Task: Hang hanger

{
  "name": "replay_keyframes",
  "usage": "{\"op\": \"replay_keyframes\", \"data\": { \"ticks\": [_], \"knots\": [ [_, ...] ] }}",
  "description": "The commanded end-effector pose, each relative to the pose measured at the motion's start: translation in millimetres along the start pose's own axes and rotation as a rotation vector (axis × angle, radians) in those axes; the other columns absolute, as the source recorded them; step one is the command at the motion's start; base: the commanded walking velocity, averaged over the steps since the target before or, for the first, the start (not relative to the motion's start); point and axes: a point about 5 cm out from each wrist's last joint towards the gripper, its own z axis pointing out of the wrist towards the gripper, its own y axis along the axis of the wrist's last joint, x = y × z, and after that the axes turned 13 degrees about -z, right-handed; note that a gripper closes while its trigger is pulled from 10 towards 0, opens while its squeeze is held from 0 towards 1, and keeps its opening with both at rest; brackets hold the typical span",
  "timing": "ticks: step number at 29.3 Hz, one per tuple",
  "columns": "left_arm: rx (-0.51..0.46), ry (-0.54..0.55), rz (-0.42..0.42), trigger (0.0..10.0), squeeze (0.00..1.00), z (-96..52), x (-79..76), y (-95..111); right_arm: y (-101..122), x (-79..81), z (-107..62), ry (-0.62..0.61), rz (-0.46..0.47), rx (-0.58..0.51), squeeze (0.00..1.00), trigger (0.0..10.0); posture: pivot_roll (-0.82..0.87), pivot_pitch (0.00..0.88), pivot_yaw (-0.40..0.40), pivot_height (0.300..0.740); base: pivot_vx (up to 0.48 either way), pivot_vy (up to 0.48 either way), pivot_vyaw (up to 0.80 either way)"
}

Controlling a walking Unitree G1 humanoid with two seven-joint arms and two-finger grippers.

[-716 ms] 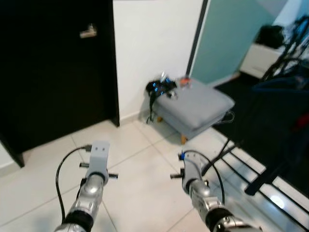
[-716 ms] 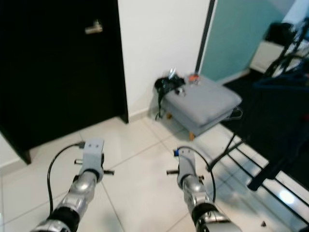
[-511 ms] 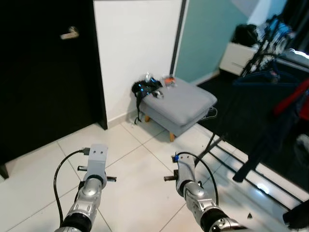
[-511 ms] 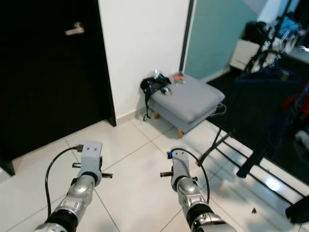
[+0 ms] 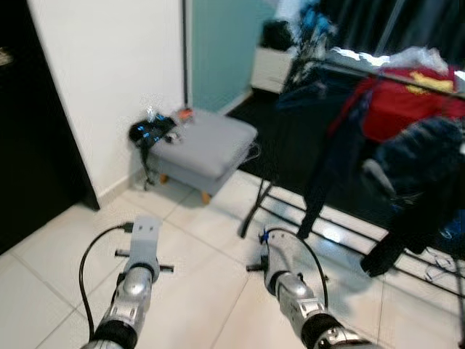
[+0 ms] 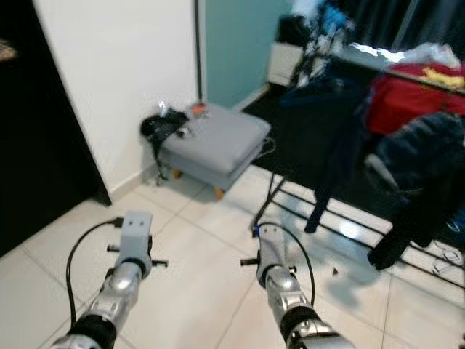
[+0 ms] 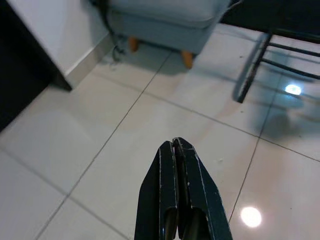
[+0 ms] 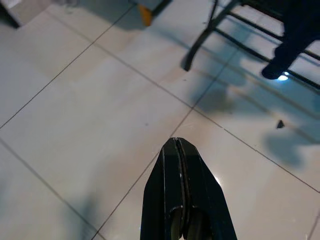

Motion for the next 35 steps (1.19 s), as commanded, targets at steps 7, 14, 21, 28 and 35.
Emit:
{"op": "replay_keyframes", "data": {
  "ticks": [7, 14, 21, 28, 35],
  "knots": [
    [-0.014, -0.016, -0.008, 10.0, 0.0, 1.6, -2.5, 4.2, -0.5, -1.3, 0.0, -0.006, 0.009, 0.005, 0.0, 10.0, 0.04, 0.0, -0.041, 0.74, 0.0, 0.0, -0.8],
    [-0.015, -0.013, -0.007, 10.0, 0.0, 2.6, -4.0, 5.7, 0.9, -3.3, 0.3, -0.009, 0.009, 0.001, 0.0, 10.0, 0.04, 0.0, -0.04, 0.74, 0.0, 0.0, -0.8],
    [-0.009, -0.021, -0.023, 10.0, 0.0, 2.3, -5.1, 5.1, 0.3, -4.5, 0.2, -0.012, 0.006, 0.002, 0.0, 10.0, 0.04, 0.0, -0.042, 0.74, 0.0, 0.0, -0.8],
    [-0.008, -0.048, -0.063, 10.0, 0.0, 2.0, -6.0, 5.6, 5.4, -3.1, 0.3, -0.012, -0.02, -0.037, 0.0, 10.0, 0.03, 0.0, -0.041, 0.74, 0.0, 0.0, -0.11],
    [-0.025, -0.057, -0.077, 10.0, 0.0, 3.3, -6.9, 10.0, 10.0, -0.4, 0.9, 0.0, -0.022, -0.059, 0.0, 10.0, 0.03, 0.0, -0.039, 0.74, 0.261, 0.0, 0.0]
  ]
}}
